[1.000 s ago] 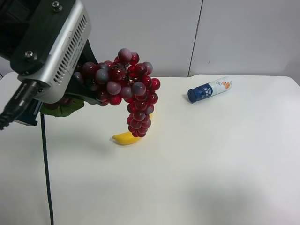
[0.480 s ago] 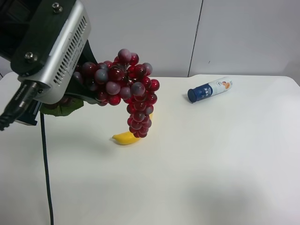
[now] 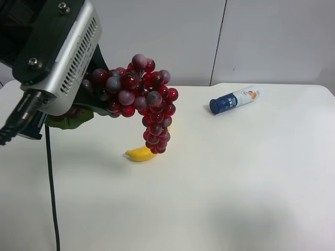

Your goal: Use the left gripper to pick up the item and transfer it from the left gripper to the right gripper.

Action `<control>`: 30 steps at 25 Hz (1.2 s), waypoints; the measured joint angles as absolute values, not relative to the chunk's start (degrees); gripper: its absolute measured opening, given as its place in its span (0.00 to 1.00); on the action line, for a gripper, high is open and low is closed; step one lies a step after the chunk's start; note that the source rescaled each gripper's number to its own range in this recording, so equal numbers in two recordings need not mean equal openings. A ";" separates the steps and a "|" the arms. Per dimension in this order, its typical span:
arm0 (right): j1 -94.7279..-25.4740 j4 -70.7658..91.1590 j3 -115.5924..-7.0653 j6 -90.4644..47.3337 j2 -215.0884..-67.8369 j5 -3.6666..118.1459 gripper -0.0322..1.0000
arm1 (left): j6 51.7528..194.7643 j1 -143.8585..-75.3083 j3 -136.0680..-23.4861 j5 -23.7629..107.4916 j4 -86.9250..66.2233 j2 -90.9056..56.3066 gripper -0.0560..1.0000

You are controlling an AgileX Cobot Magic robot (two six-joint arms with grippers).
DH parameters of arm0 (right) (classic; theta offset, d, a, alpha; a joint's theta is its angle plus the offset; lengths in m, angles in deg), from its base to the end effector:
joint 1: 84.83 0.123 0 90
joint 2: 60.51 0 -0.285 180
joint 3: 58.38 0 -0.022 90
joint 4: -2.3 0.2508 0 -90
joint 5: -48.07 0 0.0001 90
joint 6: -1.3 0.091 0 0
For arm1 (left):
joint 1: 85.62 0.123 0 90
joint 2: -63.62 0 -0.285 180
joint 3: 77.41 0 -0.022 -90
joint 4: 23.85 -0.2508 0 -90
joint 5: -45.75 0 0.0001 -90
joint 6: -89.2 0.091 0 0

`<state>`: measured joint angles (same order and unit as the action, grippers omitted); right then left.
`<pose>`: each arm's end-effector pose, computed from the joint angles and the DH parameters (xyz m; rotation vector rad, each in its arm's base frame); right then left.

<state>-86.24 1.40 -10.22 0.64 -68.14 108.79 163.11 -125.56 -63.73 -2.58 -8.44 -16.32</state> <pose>-0.0061 -0.0011 0.2793 0.0141 2.0336 -0.0415 0.1863 -0.1795 0.3405 1.9651 1.4398 -0.0622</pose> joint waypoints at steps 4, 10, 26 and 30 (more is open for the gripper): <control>-86.24 1.40 -10.22 0.64 -68.14 108.79 1.00 | 163.11 -125.56 -63.73 -2.58 -8.44 -16.32 0.06; -86.24 1.40 -10.22 0.64 -68.14 108.79 1.00 | 163.11 -125.56 -63.73 -2.58 -8.44 -16.32 0.06; -77.43 20.18 -16.59 -23.51 -96.43 93.02 1.00 | 163.11 -125.56 -63.73 -2.58 -8.44 -16.32 0.06; -70.50 28.26 -16.71 -33.79 -104.20 87.07 1.00 | 163.11 -125.56 -63.73 -2.58 -8.44 -16.32 0.06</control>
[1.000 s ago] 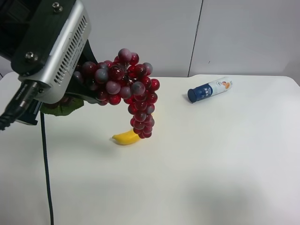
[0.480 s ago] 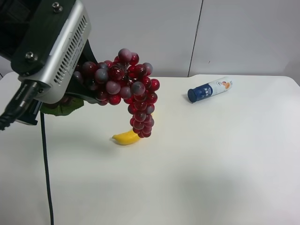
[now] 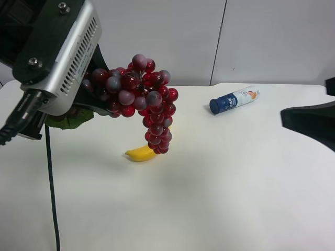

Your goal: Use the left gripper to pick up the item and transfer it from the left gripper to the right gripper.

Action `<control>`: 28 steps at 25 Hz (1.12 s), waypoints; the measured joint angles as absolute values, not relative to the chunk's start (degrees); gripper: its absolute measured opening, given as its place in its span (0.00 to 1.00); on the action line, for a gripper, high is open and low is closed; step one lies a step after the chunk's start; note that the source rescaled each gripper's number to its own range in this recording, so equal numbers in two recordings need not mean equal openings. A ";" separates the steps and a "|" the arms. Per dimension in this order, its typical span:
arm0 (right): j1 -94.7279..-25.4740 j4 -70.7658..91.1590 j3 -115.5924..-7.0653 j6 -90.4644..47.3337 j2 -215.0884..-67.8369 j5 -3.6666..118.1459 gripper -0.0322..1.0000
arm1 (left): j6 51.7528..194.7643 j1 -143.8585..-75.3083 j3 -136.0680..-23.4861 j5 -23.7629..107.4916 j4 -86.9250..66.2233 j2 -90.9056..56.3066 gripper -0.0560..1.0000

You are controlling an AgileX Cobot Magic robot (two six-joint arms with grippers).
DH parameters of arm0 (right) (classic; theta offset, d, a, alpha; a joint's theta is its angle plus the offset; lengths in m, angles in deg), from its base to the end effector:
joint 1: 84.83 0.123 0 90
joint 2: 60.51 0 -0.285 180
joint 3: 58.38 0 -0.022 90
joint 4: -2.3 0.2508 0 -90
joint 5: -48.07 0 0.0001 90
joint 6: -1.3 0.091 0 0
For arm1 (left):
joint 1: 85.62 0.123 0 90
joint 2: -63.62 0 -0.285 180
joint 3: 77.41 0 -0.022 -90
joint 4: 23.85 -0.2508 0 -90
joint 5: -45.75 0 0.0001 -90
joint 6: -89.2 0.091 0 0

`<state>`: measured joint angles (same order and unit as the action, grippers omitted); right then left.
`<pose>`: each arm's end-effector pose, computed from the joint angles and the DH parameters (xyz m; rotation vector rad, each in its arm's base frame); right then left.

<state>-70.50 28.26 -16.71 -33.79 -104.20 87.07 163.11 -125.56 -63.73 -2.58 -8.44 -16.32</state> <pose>0.1069 0.0532 0.3164 -0.6816 1.9962 0.2950 0.1863 -0.1795 0.3405 1.9651 1.4398 -0.0622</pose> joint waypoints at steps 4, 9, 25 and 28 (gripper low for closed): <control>-64.27 37.54 -16.71 -45.31 -111.64 82.37 1.00 | 163.11 -125.56 -63.73 -2.58 -8.44 -16.32 0.06; -57.00 48.00 -16.71 -60.51 -119.63 78.34 1.00 | 163.11 -125.56 -63.73 -2.58 -8.44 -16.32 0.05; -42.98 70.65 -16.97 -82.42 -135.56 64.73 1.00 | 163.11 -125.56 -63.73 -2.47 -8.44 -16.96 0.05; -42.98 73.15 -18.80 -85.14 -137.51 64.92 1.00 | 163.11 -125.56 -63.73 -2.52 -8.44 -16.96 0.05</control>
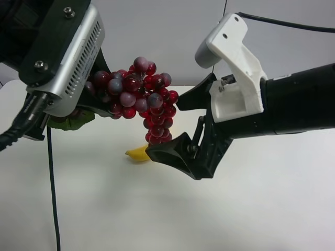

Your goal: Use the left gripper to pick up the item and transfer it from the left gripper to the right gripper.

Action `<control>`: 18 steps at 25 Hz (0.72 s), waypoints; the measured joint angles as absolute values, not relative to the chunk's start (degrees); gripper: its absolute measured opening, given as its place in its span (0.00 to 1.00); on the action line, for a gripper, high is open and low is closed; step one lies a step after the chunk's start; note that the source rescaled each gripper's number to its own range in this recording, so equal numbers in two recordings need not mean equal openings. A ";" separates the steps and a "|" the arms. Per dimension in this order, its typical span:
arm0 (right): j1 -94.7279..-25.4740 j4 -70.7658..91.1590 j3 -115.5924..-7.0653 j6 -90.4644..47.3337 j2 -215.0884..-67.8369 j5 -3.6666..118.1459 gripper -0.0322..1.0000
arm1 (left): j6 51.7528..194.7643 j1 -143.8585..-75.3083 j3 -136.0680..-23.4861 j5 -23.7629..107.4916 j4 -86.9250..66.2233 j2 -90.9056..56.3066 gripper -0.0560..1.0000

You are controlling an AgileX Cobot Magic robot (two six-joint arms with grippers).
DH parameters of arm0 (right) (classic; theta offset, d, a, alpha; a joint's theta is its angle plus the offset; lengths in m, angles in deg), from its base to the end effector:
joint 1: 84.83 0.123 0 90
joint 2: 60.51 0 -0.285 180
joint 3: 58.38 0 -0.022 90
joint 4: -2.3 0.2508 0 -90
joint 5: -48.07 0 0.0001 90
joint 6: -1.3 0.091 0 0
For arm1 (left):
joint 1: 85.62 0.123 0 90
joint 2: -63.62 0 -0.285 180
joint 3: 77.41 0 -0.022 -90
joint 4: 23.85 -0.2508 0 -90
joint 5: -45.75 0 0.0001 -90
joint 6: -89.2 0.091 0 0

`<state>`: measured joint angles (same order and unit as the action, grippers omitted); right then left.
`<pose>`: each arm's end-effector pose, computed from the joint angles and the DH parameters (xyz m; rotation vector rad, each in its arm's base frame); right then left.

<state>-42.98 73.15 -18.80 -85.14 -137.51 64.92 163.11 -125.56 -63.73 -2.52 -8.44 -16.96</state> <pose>0.1651 0.1814 0.2614 -1.1931 1.8014 0.5551 0.1882 -0.1811 0.3376 1.9720 1.4470 -0.0652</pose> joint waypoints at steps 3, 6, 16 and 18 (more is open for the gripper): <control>-42.98 74.74 -21.52 -86.68 -139.83 64.97 1.00 | 163.11 -125.56 -63.73 -2.52 -8.44 -16.96 0.05; -42.98 75.01 -24.31 -87.24 -142.97 66.18 1.00 | 163.11 -125.56 -63.73 -2.52 -8.44 -16.96 0.05; -42.98 75.09 -28.98 -88.79 -150.52 69.14 0.93 | 163.11 -125.56 -63.73 -2.52 -8.44 -16.96 0.05; -42.98 75.09 -29.04 -88.79 -150.53 69.14 0.77 | 163.11 -125.56 -63.73 -2.52 -8.44 -16.96 0.05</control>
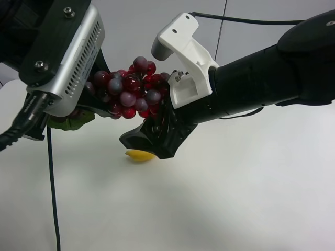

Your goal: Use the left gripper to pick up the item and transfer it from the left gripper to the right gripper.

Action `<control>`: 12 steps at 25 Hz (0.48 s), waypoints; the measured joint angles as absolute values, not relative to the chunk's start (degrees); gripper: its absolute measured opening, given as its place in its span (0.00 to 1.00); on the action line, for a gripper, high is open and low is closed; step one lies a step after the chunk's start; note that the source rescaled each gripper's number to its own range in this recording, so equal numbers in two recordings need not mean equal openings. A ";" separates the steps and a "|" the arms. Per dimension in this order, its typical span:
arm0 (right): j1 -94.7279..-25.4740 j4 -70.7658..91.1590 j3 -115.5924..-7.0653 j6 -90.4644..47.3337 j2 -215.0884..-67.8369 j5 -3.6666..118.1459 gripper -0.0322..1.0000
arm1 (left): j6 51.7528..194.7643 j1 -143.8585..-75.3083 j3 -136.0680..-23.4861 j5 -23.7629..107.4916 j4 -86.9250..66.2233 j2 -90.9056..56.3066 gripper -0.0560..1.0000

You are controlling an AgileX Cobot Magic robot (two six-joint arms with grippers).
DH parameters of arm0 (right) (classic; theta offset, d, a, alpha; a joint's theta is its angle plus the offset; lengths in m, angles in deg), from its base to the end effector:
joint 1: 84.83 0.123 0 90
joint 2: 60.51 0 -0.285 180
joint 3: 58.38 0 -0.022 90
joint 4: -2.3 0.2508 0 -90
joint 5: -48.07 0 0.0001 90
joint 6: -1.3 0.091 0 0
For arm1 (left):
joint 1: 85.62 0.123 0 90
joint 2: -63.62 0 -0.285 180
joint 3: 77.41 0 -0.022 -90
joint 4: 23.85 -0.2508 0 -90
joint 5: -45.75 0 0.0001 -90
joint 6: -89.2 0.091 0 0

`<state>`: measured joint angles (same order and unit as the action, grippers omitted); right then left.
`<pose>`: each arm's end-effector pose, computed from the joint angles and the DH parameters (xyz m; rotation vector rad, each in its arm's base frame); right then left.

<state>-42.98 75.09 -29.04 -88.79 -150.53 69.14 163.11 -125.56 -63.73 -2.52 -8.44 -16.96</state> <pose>0.2016 0.2226 0.2541 -1.2834 1.8111 0.6124 0.1882 -0.1811 0.3376 1.9720 1.4470 -0.0652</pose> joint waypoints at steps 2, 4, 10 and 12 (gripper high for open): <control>-42.98 75.09 -29.04 -88.79 -150.53 69.20 0.50 | 163.11 -125.56 -63.73 -2.52 -8.44 -16.96 0.05; -42.98 74.89 -29.04 -88.79 -150.53 69.25 0.19 | 163.11 -125.56 -63.73 -2.58 -8.56 -16.96 0.05; -42.98 74.88 -29.04 -88.79 -150.53 69.45 0.05 | 163.07 -125.56 -63.73 -2.58 -8.67 -16.96 0.05; -42.98 74.88 -29.04 -88.79 -150.53 69.45 0.05 | 162.78 -125.56 -63.73 -2.58 -8.67 -16.96 0.05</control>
